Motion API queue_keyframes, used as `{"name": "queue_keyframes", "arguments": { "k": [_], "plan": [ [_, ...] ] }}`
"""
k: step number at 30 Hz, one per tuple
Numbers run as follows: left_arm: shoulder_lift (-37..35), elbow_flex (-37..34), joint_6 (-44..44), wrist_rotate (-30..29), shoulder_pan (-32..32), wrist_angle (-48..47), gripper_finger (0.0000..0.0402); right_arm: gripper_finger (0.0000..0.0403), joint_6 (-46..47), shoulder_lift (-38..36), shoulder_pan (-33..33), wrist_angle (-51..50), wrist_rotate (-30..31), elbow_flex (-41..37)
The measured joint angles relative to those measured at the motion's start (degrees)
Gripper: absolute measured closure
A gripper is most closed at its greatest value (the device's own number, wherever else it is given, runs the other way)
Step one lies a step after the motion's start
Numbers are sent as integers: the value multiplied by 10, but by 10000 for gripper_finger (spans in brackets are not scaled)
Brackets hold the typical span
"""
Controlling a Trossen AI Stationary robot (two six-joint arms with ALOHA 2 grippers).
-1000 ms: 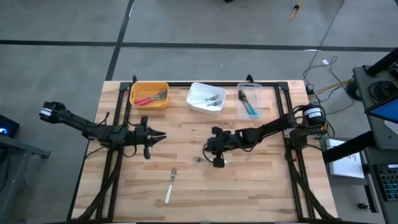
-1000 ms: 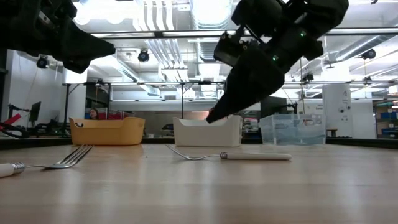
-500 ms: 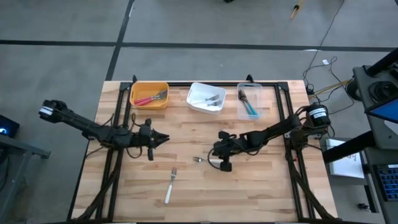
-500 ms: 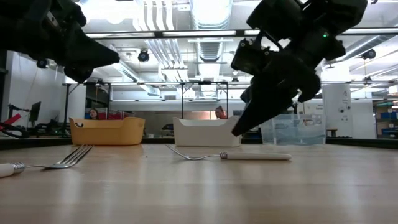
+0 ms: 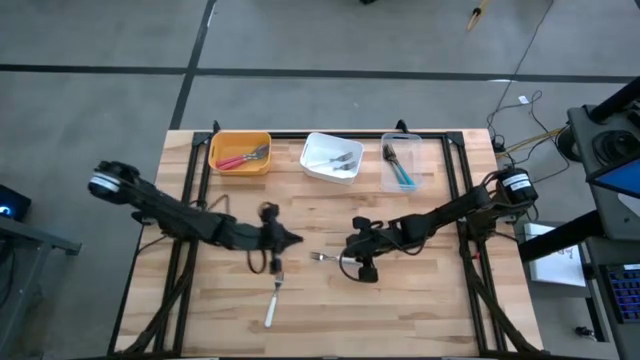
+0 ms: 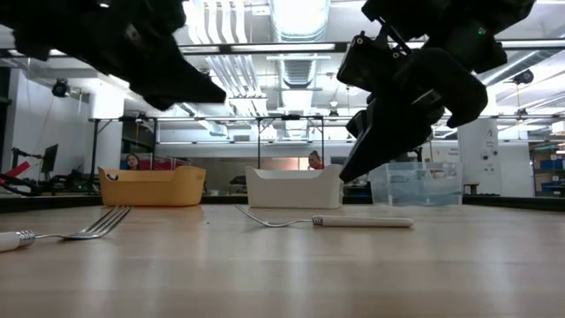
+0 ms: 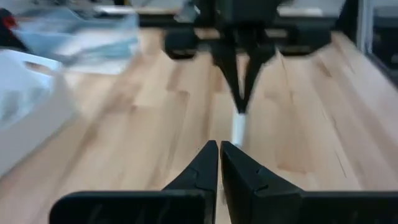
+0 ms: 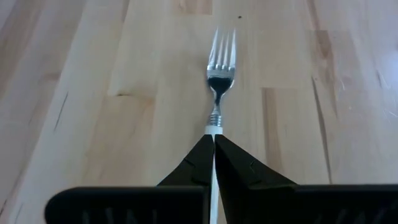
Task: Sort silverware by color (type)
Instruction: Put the white fork into the white bin
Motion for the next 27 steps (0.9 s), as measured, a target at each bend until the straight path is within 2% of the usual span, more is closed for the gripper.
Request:
{"name": "queue_keyframes", "arguments": {
  "k": [9, 15, 23, 27],
  "plan": [
    [186, 82, 0, 49, 1, -3, 401, 394, 26, 0, 8, 2, 0, 0],
    [257, 112, -28, 61, 1, -2, 401, 379, 40, 0, 35, 10, 2, 0],
    [279, 114, -57, 62, 1, -3, 402, 302, 50, 0, 62, 11, 119, 0],
    [279, 110, -69, 62, 1, -2, 402, 255, 50, 8, 60, 40, 137, -4]
  ]
}}
